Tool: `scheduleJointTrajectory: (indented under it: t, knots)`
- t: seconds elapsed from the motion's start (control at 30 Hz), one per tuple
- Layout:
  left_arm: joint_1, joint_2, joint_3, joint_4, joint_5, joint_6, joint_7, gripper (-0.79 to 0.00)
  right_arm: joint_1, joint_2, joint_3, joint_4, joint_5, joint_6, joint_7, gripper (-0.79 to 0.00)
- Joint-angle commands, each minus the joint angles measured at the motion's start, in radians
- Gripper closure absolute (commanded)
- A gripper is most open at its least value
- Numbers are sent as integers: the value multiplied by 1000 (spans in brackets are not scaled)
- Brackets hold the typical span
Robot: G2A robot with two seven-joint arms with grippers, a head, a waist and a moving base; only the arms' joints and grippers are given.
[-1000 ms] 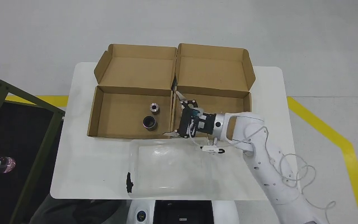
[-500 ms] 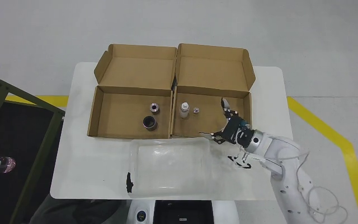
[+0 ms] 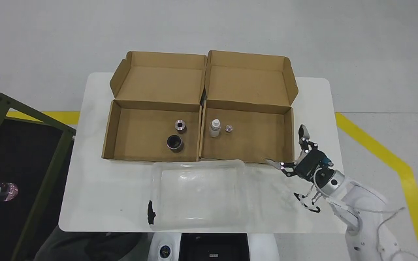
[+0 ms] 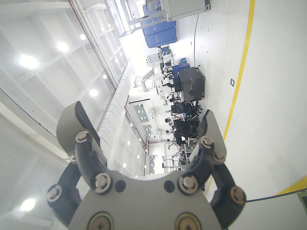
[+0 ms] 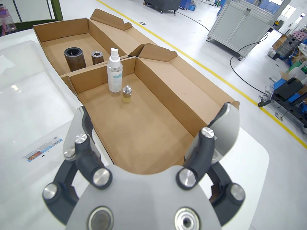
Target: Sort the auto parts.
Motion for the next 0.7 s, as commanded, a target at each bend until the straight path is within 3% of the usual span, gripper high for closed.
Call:
scheduleJointTrajectory:
  t: [0.0, 0.67]
  knots:
    - [0, 0, 0, 0, 0, 0, 0, -785, -16, 2, 20, -8, 7, 10, -13, -785]
    - [0, 0, 0, 0, 0, 0, 0, -785, -65, 10, 57, -32, 0, 29, -70, -785]
